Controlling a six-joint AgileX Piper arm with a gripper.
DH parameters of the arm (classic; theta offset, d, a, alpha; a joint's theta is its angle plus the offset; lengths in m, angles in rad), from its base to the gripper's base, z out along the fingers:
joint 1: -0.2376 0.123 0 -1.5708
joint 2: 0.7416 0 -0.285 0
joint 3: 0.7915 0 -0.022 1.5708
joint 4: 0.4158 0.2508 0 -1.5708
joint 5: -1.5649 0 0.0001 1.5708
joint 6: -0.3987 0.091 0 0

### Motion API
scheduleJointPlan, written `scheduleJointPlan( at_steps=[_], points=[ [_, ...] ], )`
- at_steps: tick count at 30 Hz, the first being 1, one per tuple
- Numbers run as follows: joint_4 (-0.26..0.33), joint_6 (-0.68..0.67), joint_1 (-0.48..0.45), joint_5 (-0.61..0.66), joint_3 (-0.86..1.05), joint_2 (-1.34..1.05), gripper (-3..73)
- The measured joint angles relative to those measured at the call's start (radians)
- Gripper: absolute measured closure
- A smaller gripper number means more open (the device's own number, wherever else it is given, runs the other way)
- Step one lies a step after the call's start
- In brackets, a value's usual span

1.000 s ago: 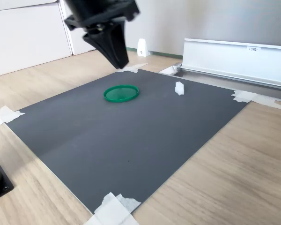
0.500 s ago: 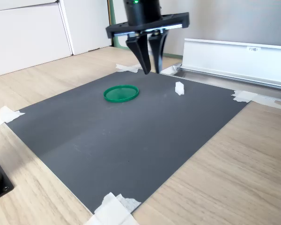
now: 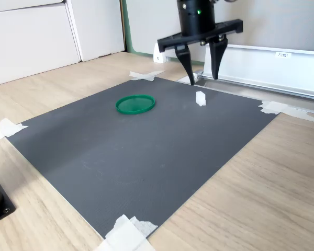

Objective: Grasp a white terminal and put it on the green lid.

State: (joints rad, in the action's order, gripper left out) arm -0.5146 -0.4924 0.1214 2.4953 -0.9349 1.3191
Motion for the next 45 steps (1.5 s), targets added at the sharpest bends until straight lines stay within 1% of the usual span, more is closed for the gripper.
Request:
scheduleJointPlan(
  at_steps=[5,10,17,19,21,23,28,29,32,36,39,41,45],
  points=[
    [0.047,-0.159,0.0,0.001,-0.005,0.055,22.2],
    [0.063,-0.269,0.0,-0.01,-0.006,0.078,22.2],
    [0.071,-0.33,0.0,-0.027,-0.006,0.109,22.2],
    [0.072,-0.334,0.0,-0.029,-0.006,0.115,23.5],
    [0.073,-0.339,0.0,-0.029,-0.006,0.117,27.1],
    [0.074,-0.341,0.0,-0.03,-0.006,0.117,32.8],
    [0.075,-0.337,0.0,-0.049,-0.006,0.117,55.9],
    [0.075,-0.329,0.0,-0.05,-0.006,0.117,59.5],
    [0.075,-0.257,0.0,-0.05,-0.006,0.117,60.5],
    [0.083,-0.043,0.0,-0.009,-0.006,0.093,60.5],
    [0.099,0.084,0.0,0.037,-0.005,0.049,60.5],
    [0.099,0.129,0.001,0.048,0.01,0.012,60.5],
    [0.099,0.171,0.029,0.062,0.093,-0.077,60.5]
  ],
)
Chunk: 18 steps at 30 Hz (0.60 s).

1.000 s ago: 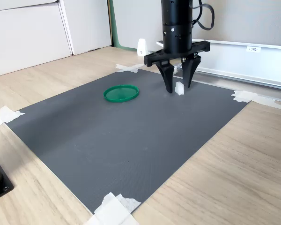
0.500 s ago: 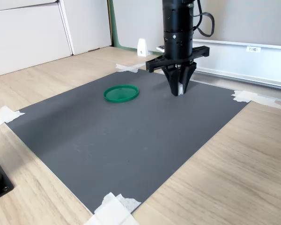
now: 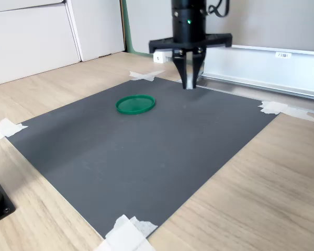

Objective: Grasp a white terminal and put it on the green lid.

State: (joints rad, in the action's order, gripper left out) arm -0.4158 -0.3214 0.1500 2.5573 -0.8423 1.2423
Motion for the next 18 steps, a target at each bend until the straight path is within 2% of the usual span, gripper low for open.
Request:
scheduleJointPlan(
  at_steps=[10,14,18],
  points=[
    [0.066,0.12,0.217,0.008,0.191,-0.124,60.5],
    [0.063,0.192,0.266,-0.024,0.2,-0.124,60.5],
    [0.029,0.274,0.269,-0.041,0.201,-0.098,60.5]
  ],
)
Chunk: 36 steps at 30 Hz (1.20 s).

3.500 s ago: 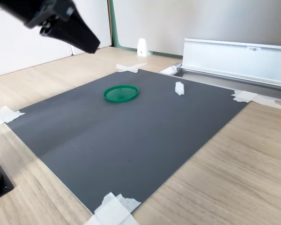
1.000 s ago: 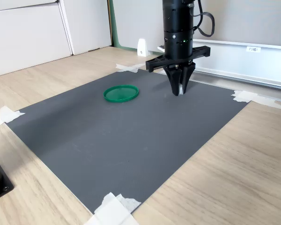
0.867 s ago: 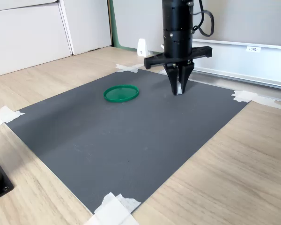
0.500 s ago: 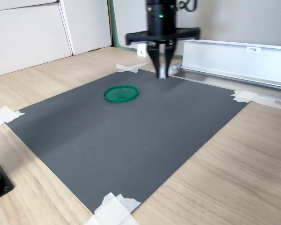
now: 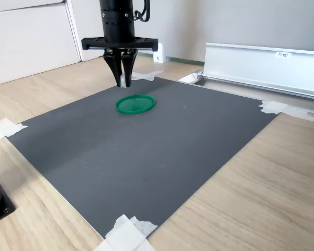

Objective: Grasp a white terminal and put it on the green lid.

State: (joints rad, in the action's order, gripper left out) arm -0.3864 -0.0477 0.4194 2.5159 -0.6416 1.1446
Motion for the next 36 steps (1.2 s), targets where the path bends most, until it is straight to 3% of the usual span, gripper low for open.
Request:
scheduleJointPlan(
  at_steps=[6,18,23,28,36],
  points=[
    [-0.02,0.095,0.0,-0.017,0.001,0.043,60.5],
    [-0.047,0.083,0.0,-0.046,0.001,0.08,60.5],
    [-0.058,0.053,0.0,-0.049,0.001,0.08,56.1],
    [-0.059,0.043,0.0,-0.055,0.001,0.08,41.9],
    [-0.062,0.093,0.0,-0.072,0.001,0.08,9.6]
  ],
)
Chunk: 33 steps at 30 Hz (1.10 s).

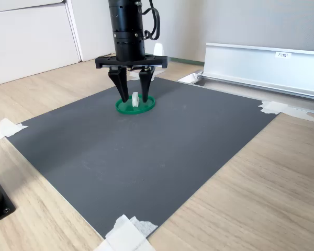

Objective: Grasp a white terminal and put it on the green lid.

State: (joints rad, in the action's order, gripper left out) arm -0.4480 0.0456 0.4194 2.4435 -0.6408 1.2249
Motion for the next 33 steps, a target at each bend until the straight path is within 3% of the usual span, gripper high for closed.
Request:
scheduleJointPlan(
  at_steps=[3,8,12,20,23,27,33],
  points=[
    [-0.001,0.035,0.0,-0.005,0.0,-0.003,3.8],
    [-0.001,0.076,0.0,-0.04,0.0,-0.079,5.4],
    [0.003,0.143,-0.006,-0.078,0.009,-0.198,19.2],
    [0.087,0.227,-0.169,-0.197,0.184,-0.523,63.5],
    [0.089,0.23,-0.242,-0.235,0.271,-0.656,68.7],
    [0.064,0.23,-0.313,-0.318,0.412,-0.85,69.9],
    [0.052,0.23,-0.335,-0.368,0.602,-1.126,70.0]
  ],
)
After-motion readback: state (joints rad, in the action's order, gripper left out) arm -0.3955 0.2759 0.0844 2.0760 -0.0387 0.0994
